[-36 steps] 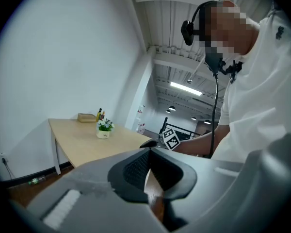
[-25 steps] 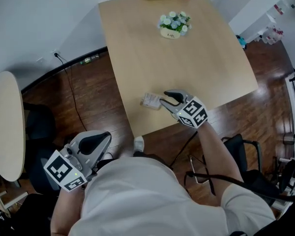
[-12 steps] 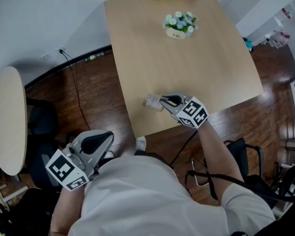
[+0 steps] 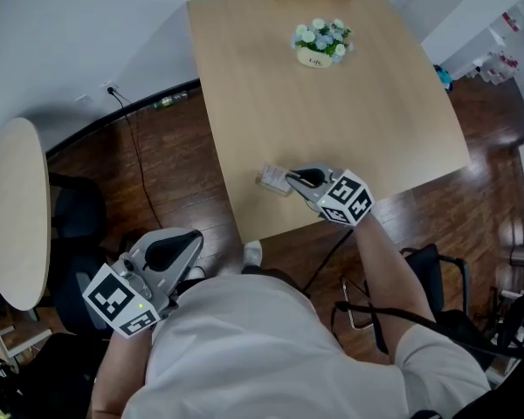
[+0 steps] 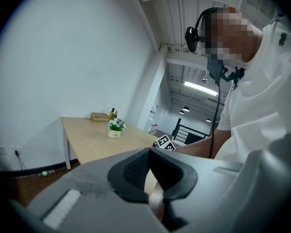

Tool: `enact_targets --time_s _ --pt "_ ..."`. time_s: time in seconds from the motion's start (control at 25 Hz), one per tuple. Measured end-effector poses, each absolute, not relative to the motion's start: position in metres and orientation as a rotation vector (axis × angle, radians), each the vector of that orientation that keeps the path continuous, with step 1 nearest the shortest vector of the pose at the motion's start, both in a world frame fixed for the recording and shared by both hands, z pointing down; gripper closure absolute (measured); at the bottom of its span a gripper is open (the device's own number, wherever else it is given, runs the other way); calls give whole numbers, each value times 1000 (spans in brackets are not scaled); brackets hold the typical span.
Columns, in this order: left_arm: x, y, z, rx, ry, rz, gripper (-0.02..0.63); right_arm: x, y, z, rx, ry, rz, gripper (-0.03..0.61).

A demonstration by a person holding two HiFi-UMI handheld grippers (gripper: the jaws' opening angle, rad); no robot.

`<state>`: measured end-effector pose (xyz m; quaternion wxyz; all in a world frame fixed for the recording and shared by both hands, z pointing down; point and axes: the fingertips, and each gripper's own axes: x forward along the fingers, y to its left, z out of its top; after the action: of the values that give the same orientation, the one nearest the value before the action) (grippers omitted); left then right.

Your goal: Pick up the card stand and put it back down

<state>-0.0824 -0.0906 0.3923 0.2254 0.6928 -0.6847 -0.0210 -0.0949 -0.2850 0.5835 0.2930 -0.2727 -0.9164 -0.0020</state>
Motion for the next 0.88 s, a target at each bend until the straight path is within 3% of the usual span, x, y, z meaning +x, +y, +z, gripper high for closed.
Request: enact_targets --time_s 0.88 --pt "-89 -76 392 1939 -1881 -63 612 -100 -294 536 -677 -2515 24 558"
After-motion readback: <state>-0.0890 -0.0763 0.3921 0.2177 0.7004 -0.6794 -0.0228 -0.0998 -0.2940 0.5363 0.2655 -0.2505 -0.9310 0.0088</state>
